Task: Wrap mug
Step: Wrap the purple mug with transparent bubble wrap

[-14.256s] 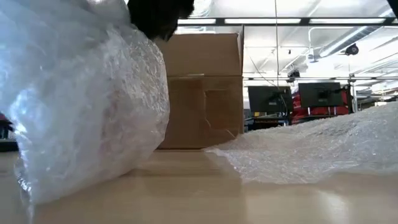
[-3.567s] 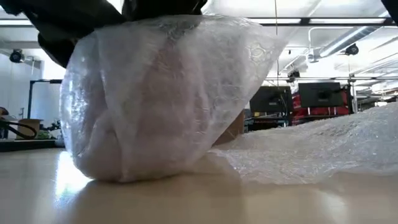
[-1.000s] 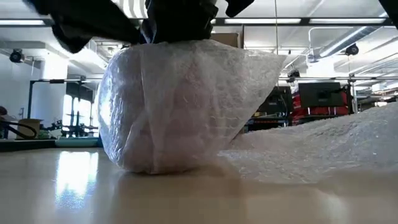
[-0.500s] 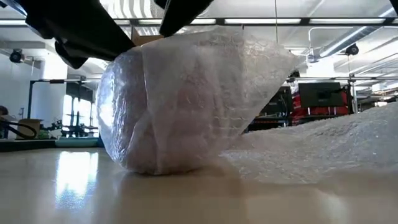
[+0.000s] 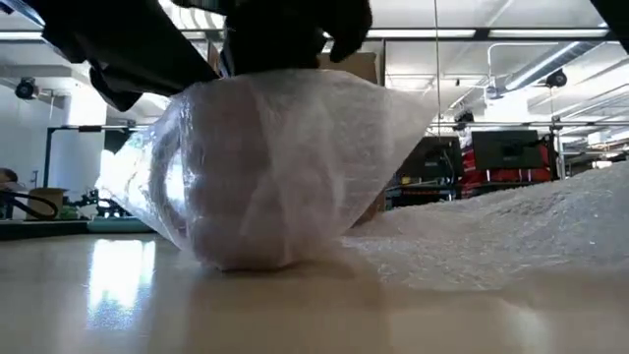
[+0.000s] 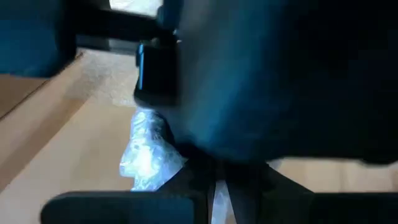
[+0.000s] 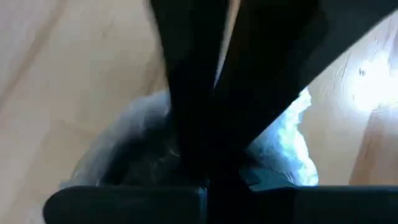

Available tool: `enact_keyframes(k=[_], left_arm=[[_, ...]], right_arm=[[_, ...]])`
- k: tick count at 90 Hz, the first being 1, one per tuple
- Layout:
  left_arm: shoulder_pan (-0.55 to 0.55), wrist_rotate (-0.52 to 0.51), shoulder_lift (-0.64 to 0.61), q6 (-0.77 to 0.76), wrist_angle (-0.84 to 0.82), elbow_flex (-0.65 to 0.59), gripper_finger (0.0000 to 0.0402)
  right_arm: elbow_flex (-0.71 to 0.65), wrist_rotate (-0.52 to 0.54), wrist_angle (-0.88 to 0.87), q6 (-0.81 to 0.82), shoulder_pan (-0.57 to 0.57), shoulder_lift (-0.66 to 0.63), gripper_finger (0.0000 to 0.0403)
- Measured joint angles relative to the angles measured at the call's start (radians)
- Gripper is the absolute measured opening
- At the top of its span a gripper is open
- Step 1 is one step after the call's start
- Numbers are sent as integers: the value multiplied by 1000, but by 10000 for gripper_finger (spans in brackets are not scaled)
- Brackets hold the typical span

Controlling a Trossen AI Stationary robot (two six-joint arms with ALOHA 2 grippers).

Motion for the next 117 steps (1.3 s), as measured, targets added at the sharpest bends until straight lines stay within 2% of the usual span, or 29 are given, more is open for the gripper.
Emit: enact_keyframes(k=[23, 40, 59, 73, 91, 117], left_arm=[[-5, -4, 0, 24, -4, -1, 20], [-15, 1, 0, 40, -4, -1, 20], [-15, 0, 0, 39, -3, -2, 20], [-13, -15, 0, 40, 0, -2, 20], [-14, -2, 0, 55, 7, -2, 20], [-13, 0, 0, 57, 11, -2, 20]], right_arm=[[71, -13, -135, 30, 7, -101, 0], [60, -132, -177, 27, 45, -121, 0], [5, -104, -52, 18, 59, -60, 0], [3, -101, -67, 9, 50, -19, 0], [69, -69, -151, -2, 53, -57, 0], [91, -19, -130, -13, 8, -88, 0]])
